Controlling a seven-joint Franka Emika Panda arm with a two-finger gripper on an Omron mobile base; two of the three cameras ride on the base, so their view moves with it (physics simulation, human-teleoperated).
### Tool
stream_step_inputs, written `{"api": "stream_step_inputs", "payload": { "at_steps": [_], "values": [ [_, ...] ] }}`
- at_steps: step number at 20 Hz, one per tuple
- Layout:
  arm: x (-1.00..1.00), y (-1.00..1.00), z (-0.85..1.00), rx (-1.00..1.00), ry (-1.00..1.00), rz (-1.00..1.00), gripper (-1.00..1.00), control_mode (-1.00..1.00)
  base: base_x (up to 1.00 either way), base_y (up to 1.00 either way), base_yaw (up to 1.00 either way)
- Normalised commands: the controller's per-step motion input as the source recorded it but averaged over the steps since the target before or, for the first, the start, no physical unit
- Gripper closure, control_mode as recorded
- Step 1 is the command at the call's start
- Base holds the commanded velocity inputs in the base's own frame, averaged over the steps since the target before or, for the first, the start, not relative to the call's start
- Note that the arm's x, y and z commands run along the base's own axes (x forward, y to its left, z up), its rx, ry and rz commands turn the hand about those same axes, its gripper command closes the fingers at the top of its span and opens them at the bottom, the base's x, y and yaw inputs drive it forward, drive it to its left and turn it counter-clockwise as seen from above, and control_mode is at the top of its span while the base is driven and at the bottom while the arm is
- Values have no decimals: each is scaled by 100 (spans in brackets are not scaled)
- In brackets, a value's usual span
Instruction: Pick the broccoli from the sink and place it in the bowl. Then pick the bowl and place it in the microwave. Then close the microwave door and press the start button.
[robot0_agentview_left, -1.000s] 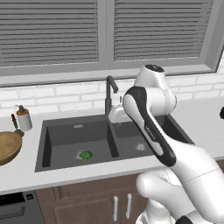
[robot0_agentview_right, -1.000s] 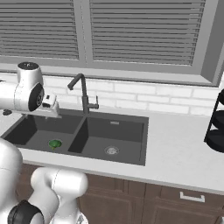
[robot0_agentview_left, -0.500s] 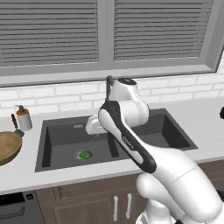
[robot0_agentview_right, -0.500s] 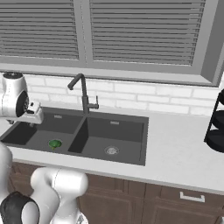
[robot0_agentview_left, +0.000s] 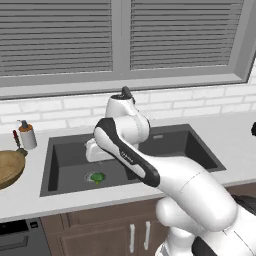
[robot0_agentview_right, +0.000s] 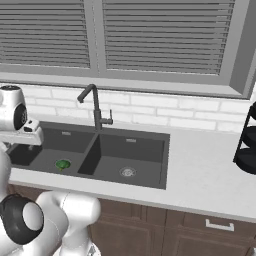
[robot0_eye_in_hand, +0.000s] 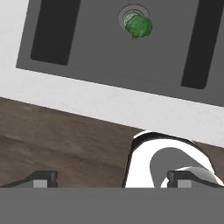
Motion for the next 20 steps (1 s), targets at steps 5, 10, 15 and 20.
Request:
{"api": "stream_step_inputs", "payload": {
  "at_steps": [5,10,15,20],
  "values": [
    [12,0,-55,-10,-6,1,-100,-100,0,0,0],
    [22,0,-54,-5,-14,2,-100,-100,0,0,0],
    [48,0,-33,0,-1,1,-100,-100,0,0,0],
    [63,0,-8,0,15,0,-100,-100,0,0,0]
  ]
}}
